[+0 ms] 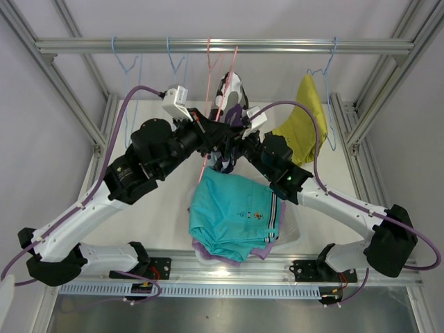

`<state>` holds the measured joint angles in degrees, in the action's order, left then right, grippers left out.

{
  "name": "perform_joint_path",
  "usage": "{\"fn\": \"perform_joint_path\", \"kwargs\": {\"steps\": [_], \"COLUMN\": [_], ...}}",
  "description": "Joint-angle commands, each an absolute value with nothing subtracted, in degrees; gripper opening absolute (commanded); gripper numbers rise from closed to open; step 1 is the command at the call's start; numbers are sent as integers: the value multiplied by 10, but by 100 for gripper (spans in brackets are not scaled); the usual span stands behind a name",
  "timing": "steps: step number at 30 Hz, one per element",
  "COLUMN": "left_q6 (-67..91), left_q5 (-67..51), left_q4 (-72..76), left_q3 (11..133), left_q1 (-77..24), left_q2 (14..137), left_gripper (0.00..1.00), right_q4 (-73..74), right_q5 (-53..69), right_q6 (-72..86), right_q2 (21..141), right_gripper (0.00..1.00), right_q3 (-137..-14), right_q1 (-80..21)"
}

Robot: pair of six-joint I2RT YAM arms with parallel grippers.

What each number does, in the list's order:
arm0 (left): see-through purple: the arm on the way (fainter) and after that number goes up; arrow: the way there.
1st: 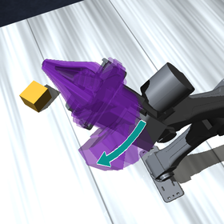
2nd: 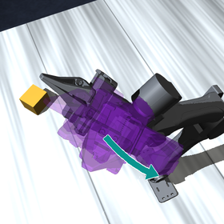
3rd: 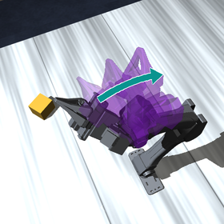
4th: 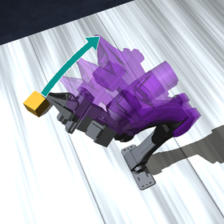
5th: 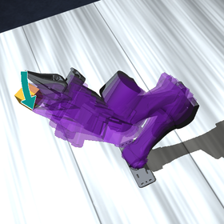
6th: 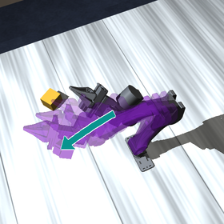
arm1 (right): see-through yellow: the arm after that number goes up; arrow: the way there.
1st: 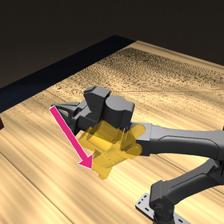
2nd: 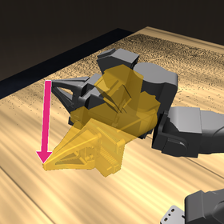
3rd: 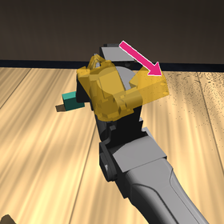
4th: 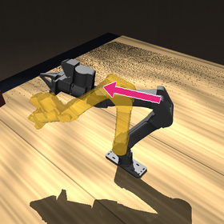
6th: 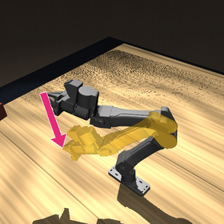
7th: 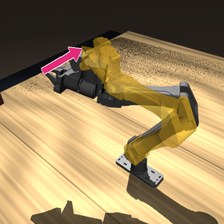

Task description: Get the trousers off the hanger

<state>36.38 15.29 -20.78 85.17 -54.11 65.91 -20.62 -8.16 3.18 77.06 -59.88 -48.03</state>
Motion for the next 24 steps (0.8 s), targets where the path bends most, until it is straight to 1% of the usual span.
{"fn": "perform_joint_path", "kwargs": {"steps": [1,3,6,7,8,9,11,15,17,18,20,24], "left_q6": [339,339,339,339,340,340,339,339,339,339,337,326], "left_q5": [143,142,142,143,143,143,143,146,146,146,147,161], "left_q4": [-91,-90,-91,-90,-91,-91,-90,-90,-90,-91,-90,-89], "left_q3": [892,891,892,891,890,891,891,892,891,890,893,890], "left_q1": [-564,-565,-570,-570,-570,-570,-570,-570,-570,-570,-570,-570], "left_q2": [623,622,624,626,625,625,626,628,630,629,628,624], "left_gripper": [0,0,0,0,1,1,0,0,1,0,0,0], "right_q4": [-253,-254,-249,-247,-249,-248,-250,-248,-246,-245,-239,-209], "right_q5": [-120,-124,-136,-140,-148,-151,-152,-150,-146,-145,-141,-121], "right_q6": [40,37,35,36,37,39,40,47,49,50,50,54], "right_q2": [780,785,794,796,800,804,808,814,815,814,811,794], "right_gripper": [66,61,59,55,53,47,42,21,15,8,0,0], "right_q3": [-637,-646,-659,-668,-671,-674,-681,-692,-695,-696,-703,-719], "right_q1": [-473,-473,-473,-473,-472,-472,-473,-472,-472,-472,-471,-472]}}
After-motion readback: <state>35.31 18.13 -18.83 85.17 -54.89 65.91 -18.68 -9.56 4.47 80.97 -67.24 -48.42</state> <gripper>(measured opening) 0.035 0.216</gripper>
